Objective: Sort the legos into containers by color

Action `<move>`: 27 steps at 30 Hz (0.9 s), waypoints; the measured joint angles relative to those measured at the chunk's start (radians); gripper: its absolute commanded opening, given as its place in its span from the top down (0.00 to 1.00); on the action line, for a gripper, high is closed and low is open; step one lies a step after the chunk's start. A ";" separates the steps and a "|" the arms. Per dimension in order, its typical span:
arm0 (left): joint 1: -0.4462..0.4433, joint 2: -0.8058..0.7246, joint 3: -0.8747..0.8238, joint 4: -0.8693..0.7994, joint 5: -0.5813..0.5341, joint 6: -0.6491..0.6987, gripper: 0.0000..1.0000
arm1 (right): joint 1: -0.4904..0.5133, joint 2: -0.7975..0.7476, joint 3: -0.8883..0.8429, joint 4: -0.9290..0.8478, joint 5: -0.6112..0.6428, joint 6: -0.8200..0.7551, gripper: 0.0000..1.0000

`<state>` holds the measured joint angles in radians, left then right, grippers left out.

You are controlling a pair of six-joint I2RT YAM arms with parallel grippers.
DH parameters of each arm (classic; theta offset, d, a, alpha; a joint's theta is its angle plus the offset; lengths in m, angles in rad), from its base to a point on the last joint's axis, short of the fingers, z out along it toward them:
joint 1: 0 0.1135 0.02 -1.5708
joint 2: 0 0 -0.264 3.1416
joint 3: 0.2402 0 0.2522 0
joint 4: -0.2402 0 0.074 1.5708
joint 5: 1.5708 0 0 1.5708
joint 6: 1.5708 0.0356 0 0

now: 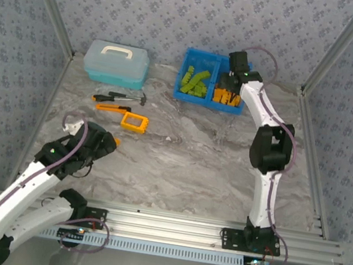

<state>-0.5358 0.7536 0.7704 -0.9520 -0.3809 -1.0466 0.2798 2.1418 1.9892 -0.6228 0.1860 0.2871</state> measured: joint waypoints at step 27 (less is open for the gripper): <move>0.287 0.820 0.123 0.457 0.309 0.044 0.39 | 0.216 -0.850 -0.854 0.106 0.012 0.011 0.13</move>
<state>-0.2485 1.5734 0.8932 -0.4946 -0.0715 -1.0023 0.4953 1.2919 1.1355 -0.5171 0.1982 0.2985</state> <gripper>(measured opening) 0.628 0.871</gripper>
